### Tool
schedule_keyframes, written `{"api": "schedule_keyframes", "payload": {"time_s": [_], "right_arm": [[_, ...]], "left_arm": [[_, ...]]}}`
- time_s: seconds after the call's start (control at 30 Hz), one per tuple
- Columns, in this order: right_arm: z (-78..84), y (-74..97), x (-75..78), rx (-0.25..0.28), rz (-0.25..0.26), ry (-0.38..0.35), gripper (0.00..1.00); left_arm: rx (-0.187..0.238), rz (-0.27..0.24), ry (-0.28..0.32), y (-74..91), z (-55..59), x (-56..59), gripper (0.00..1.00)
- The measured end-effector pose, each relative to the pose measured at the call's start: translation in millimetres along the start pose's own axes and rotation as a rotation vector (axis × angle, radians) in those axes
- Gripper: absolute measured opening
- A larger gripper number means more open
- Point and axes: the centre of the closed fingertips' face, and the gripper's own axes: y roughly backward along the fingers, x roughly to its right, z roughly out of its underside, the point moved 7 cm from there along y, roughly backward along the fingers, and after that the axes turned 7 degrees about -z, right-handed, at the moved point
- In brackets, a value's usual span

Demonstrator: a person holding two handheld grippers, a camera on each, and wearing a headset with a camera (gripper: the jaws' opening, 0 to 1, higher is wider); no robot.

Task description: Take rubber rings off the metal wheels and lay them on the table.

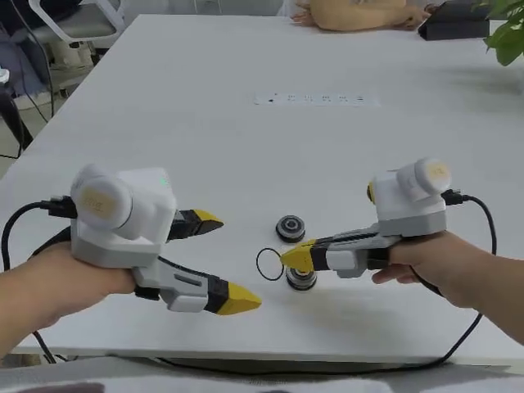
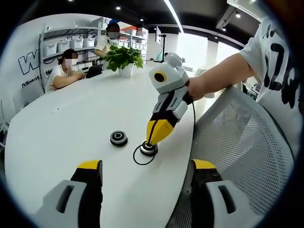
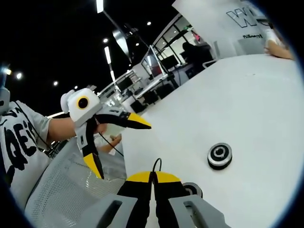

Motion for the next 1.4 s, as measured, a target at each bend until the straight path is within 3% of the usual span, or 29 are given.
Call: {"api": "schedule_keyframes", "payload": {"time_s": [0.5, 0.87, 1.23, 1.4], "right_arm": [[0.8, -22.2, 2.8, -0.037, -0.019, 0.004, 0.00], [7.3, -34.2, 3.0, -0.066, -0.013, 0.009, 0.00], [8.6, -37.4, 13.9, -0.097, 0.058, 0.065, 0.00], [8.4, -35.6, 17.5, -0.105, 0.088, 0.100, 0.09]], "left_arm": [[-0.008, -0.032, 0.018, 12.6, 8.1, -3.2, 0.84], [-0.012, -0.045, 0.024, 18.3, 12.9, -3.5, 0.85], [-0.014, -0.045, 0.034, 20.1, 13.8, -3.9, 0.85], [-0.018, -0.046, 0.033, 20.6, 13.9, -4.9, 0.85]]}}
